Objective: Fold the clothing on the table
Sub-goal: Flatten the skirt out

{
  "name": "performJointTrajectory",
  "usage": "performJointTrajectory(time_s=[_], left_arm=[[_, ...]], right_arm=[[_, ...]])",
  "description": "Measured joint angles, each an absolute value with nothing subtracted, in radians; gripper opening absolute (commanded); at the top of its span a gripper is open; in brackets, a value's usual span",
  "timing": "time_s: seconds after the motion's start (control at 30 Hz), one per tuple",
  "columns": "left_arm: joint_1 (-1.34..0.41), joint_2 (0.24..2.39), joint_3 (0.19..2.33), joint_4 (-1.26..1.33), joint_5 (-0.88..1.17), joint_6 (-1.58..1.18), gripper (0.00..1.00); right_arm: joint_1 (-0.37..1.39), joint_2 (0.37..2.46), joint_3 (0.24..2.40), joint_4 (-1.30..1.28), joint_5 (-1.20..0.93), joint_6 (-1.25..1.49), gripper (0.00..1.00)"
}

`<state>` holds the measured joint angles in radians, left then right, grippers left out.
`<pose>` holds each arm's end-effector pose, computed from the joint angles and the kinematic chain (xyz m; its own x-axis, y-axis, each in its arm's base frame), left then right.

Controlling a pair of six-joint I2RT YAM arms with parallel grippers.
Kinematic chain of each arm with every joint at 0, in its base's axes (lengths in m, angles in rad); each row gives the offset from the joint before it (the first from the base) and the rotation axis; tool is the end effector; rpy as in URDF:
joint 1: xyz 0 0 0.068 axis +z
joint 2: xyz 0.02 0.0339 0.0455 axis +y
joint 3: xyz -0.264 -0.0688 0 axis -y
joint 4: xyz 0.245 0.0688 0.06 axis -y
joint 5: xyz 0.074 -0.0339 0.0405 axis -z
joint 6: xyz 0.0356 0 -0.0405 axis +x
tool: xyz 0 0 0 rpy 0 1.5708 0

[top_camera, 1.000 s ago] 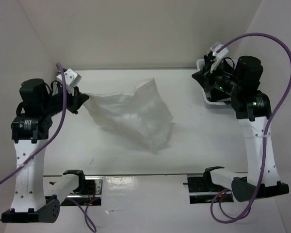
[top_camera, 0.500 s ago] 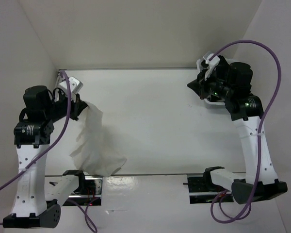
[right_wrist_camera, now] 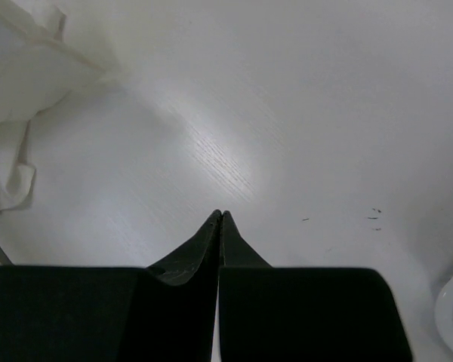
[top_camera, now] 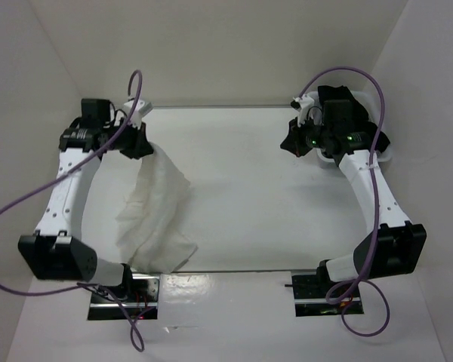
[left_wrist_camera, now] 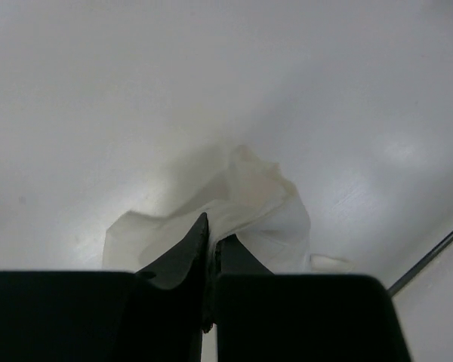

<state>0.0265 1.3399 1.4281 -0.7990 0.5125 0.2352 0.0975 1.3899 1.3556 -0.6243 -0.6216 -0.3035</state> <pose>0.2783 -0.0101 0.3833 -0.5531 0.1885 -0.8115 0.4908 0.8608 -0.1345 0.2974 0.0499 0.3618 -0.4206 -0.2853 -0.8612 -0.6950 0.7115 0.1038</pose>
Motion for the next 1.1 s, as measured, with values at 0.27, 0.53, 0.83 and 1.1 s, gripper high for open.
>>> performJointTrajectory(time_s=[0.27,0.53,0.83,1.1], left_arm=[[-0.315,1.836,2.081,-0.995,0.522,0.292,0.00],[-0.442,1.913,2.282,-1.126,0.587,0.319,0.00],[-0.412,1.605,1.888,-1.006,0.470,0.310,0.00],[-0.294,1.608,1.386,-0.772,0.412,0.260,0.00]], right_arm=[[0.097,1.386,1.280,-0.577,-0.558,-0.306,0.00],[0.097,1.378,1.267,-0.576,-0.521,-0.311,0.00],[0.097,1.423,1.270,-0.576,-0.520,-0.312,0.05],[0.102,1.512,1.271,-0.577,-0.542,-0.311,0.27]])
